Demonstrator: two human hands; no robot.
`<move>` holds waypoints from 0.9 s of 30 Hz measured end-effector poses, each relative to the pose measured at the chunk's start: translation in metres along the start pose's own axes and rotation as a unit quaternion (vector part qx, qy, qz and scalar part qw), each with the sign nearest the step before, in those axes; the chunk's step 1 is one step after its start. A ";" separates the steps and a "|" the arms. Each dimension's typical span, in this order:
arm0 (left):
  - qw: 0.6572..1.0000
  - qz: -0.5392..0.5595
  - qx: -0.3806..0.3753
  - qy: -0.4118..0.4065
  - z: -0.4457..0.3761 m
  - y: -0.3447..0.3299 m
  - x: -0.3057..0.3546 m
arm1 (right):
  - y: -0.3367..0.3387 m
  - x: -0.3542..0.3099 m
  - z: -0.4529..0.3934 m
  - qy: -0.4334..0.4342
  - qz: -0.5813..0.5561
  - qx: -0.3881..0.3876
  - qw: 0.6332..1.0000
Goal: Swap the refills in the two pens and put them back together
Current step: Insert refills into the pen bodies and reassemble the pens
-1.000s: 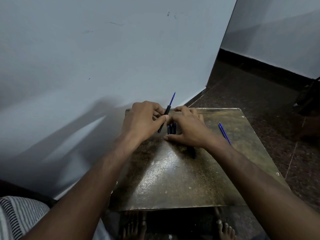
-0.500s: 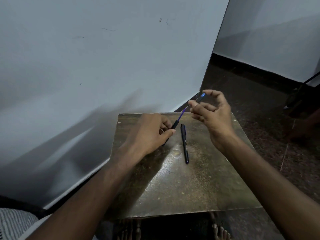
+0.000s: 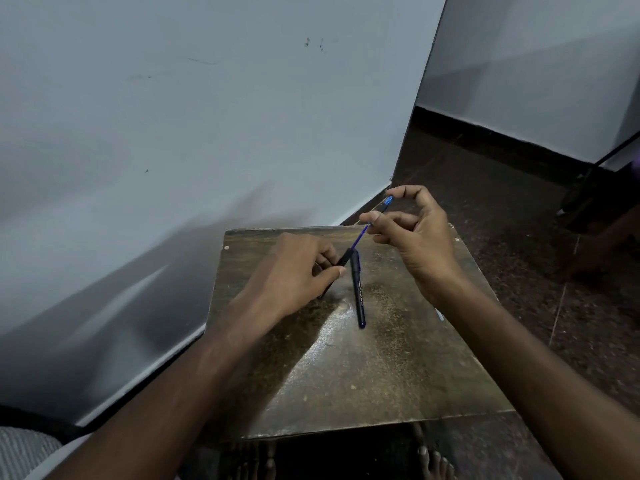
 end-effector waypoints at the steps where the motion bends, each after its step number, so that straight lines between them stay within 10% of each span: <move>1: 1.000 0.001 -0.001 0.001 0.000 0.000 0.000 | -0.001 0.001 0.000 -0.002 0.006 -0.007 1.000; 27: 0.999 0.025 0.015 -0.038 0.002 0.001 0.010 | -0.009 0.011 -0.002 -0.022 -0.029 -0.062 0.997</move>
Point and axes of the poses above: each hand's wrist, its own z-axis away from the middle knuckle, its own y-axis out of the back of the hand, x = y × z, the point moved 5 cm from there along -z, towards the middle knuckle, and after that the axes turned 5 degrees about y, right-handed, at the moved point
